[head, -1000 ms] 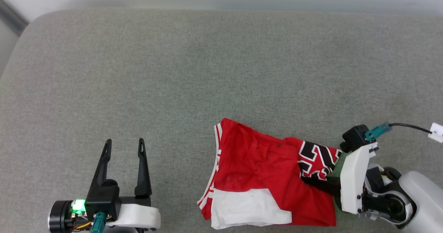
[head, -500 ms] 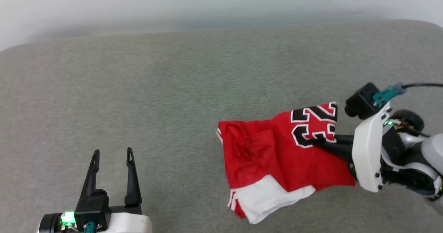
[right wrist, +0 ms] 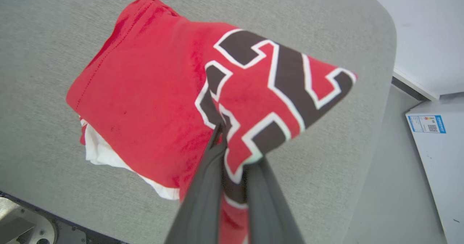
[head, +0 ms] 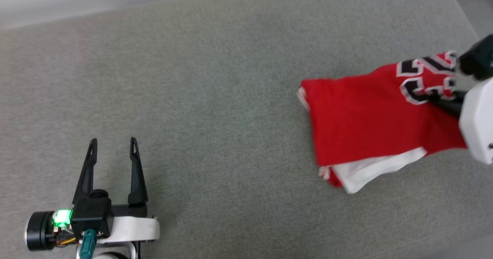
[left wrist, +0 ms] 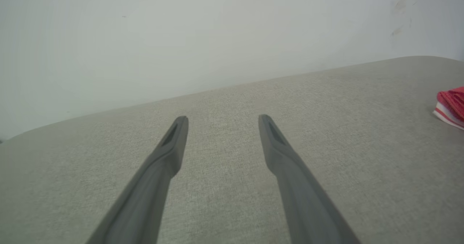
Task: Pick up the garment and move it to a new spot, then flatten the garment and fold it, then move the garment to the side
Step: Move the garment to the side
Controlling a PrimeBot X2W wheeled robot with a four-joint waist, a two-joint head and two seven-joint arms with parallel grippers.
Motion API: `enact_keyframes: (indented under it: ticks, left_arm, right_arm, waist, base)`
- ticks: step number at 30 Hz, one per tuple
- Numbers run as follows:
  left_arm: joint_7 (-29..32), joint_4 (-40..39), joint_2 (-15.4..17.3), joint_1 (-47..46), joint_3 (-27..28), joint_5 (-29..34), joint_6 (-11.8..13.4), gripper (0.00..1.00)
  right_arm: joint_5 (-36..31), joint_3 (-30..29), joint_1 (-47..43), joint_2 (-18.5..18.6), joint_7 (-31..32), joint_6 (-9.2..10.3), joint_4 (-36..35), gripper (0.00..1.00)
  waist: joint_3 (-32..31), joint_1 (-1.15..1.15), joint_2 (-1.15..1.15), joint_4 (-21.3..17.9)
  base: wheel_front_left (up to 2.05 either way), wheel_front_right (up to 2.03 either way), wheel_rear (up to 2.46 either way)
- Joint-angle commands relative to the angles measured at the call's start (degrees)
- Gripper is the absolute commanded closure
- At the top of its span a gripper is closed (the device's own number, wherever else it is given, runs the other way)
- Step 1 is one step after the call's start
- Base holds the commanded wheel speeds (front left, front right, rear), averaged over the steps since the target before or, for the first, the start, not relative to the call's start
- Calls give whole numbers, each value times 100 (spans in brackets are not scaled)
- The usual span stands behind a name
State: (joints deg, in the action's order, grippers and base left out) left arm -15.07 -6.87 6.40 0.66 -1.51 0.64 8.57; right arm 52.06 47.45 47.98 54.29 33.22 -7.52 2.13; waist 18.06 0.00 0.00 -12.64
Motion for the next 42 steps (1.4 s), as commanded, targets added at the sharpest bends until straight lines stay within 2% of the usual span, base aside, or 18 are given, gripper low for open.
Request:
enact_keyframes:
  ticks: [1,7,17,25,26,27,34,38,42]
  left_arm:
    - [-13,-28,38,-103,-13,22,-10,0]
    - [-13,-172,226,-341,-43,67,30,0]
    - [-13,-358,496,-618,-82,69,115,0]
    - [-13,-328,595,-653,-130,26,201,0]
    - [-13,-317,588,-635,-141,17,214,0]
    - [-13,-300,571,-615,-155,16,230,0]
    - [-13,-165,398,-401,-301,-79,309,0]
    - [-13,-120,284,-230,-359,-109,355,0]
    - [-13,-88,211,-46,-376,-124,383,0]
  right_arm:
    - [-41,-4,121,49,-47,6,95,100]
    - [-573,9,662,250,-315,6,1033,100]
    - [-980,-355,1186,24,-720,7,2873,100]
    - [-1275,-513,1272,-320,-1248,7,3776,100]
    - [-1298,-550,1274,-368,-1307,7,3876,95]
    - [-1343,-592,1298,-397,-1382,7,3969,0]
    - [-2070,-803,1403,-518,-2248,7,4291,0]
    - [-2585,-1294,1428,-745,-3299,7,4413,0]
    - [-3071,-1855,1194,-1154,-4376,6,4423,0]
  waist:
    - [280,0,0,-190]
    - [778,0,0,-228]
    - [1364,0,0,-194]
    - [1402,0,0,-201]
    - [1355,0,0,-200]
    - [1294,0,0,-193]
    - [632,0,0,-39]
    - [275,0,0,93]
    - [-54,0,0,247]
  base:
    - [0,0,0]
    - [0,0,0]
    - [0,0,0]
    - [0,0,0]
    - [0,0,0]
    - [0,0,0]
    - [0,0,0]
    - [0,0,0]
    - [0,0,0]
